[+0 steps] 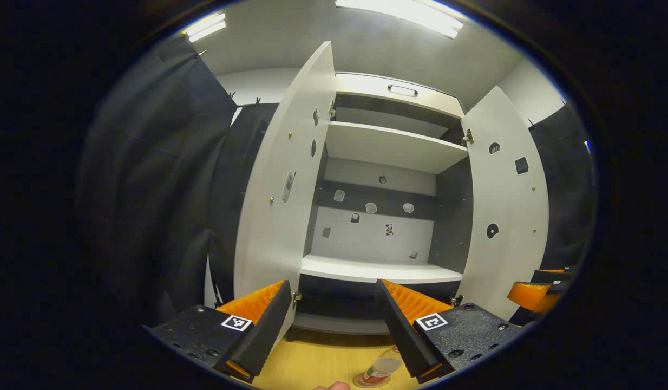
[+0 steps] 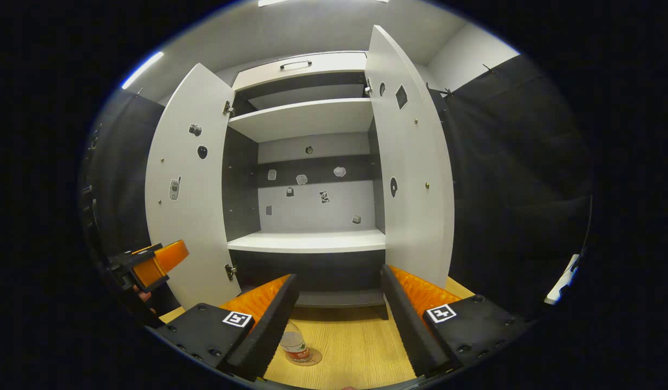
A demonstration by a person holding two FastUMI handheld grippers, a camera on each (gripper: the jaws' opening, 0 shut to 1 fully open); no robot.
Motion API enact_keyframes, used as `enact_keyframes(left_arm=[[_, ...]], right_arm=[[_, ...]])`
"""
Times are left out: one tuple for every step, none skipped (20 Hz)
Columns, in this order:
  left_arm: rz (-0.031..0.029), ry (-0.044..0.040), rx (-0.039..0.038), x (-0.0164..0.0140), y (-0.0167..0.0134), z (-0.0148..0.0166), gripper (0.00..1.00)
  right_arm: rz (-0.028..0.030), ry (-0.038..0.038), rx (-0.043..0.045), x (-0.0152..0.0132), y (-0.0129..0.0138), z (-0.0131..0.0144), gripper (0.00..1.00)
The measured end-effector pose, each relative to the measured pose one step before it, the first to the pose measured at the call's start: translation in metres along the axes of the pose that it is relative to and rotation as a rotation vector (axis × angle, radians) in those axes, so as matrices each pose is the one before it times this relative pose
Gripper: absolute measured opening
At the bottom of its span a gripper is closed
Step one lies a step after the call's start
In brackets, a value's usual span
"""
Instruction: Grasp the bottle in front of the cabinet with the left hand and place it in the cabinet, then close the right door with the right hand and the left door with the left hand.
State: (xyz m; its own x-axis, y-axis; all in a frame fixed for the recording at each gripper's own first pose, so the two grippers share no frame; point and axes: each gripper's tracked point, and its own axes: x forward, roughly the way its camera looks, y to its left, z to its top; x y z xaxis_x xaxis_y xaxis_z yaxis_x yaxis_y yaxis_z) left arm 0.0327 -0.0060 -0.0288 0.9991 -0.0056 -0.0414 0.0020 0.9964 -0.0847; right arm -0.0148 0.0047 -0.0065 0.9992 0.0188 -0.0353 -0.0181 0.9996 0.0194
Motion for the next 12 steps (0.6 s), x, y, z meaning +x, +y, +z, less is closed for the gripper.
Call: enact_keyframes(left_arm=[[-0.04565,0.01623,-0.02335,0.00808,-0.01597,-0.00813,0.94],[-0.05351,0.03664,-0.02692,0.00704,-0.01733,-0.01356,0.95],[-0.04705,0.03509,-0.03094,0.00589,-0.0169,-0.01558,0.95],[-0.03763,0.03143,-0.03033,0.00686,-0.01405,-0.01503,0.94],[-0.02478,0.03226,-0.01903,0.00676,-0.01136,-0.01904,0.95],[-0.00703,0.02986,-0.00025,0.00693,-0.00671,-0.01935,0.95],[0.00435,0.02321,0.01607,0.0066,-0.00282,-0.01956,0.95],[0.00573,0.0178,0.02197,0.00643,-0.00115,-0.01934,0.95],[-0.00426,0.02323,0.02108,0.00488,-0.00214,-0.02105,0.95],[0.00454,0.03473,0.01929,0.00454,-0.0003,-0.02306,0.95],[0.01272,0.03187,0.01101,0.00194,0.00178,-0.02122,0.95],[0.00945,0.02254,0.00006,0.00364,0.00171,-0.01853,0.95]], right_arm=[[-0.00399,0.00815,-0.00321,-0.00222,-0.00259,-0.00135,1.0],[-0.00543,0.00408,-0.00234,-0.00331,-0.003,-0.00047,1.0],[-0.00443,0.00207,-0.00125,-0.00293,-0.0028,0.00045,1.0],[-0.00418,0.00403,-0.00151,-0.00254,-0.0027,-0.00055,1.0],[-0.00519,0.00524,-0.00252,-0.00177,-0.00311,-0.00033,1.0],[-0.00583,0.00485,-0.00392,-0.00283,-0.00425,-0.00038,1.0],[-0.00424,0.00515,-0.00248,-0.00211,-0.00501,0.00042,1.0],[-0.00345,0.0028,-0.00116,-0.00231,-0.00243,0.00074,1.0],[-0.00296,0.00219,-0.00099,-0.002,-0.00162,0.0015,1.0],[0.0001,-0.00092,-0.00364,-0.0015,-0.0007,0.00164,1.0],[-0.001,-0.00096,-0.00743,-0.00294,-0.00079,0.00145,1.0],[-0.00048,0.00199,-0.00813,-0.00186,-0.00112,0.00015,1.0]])
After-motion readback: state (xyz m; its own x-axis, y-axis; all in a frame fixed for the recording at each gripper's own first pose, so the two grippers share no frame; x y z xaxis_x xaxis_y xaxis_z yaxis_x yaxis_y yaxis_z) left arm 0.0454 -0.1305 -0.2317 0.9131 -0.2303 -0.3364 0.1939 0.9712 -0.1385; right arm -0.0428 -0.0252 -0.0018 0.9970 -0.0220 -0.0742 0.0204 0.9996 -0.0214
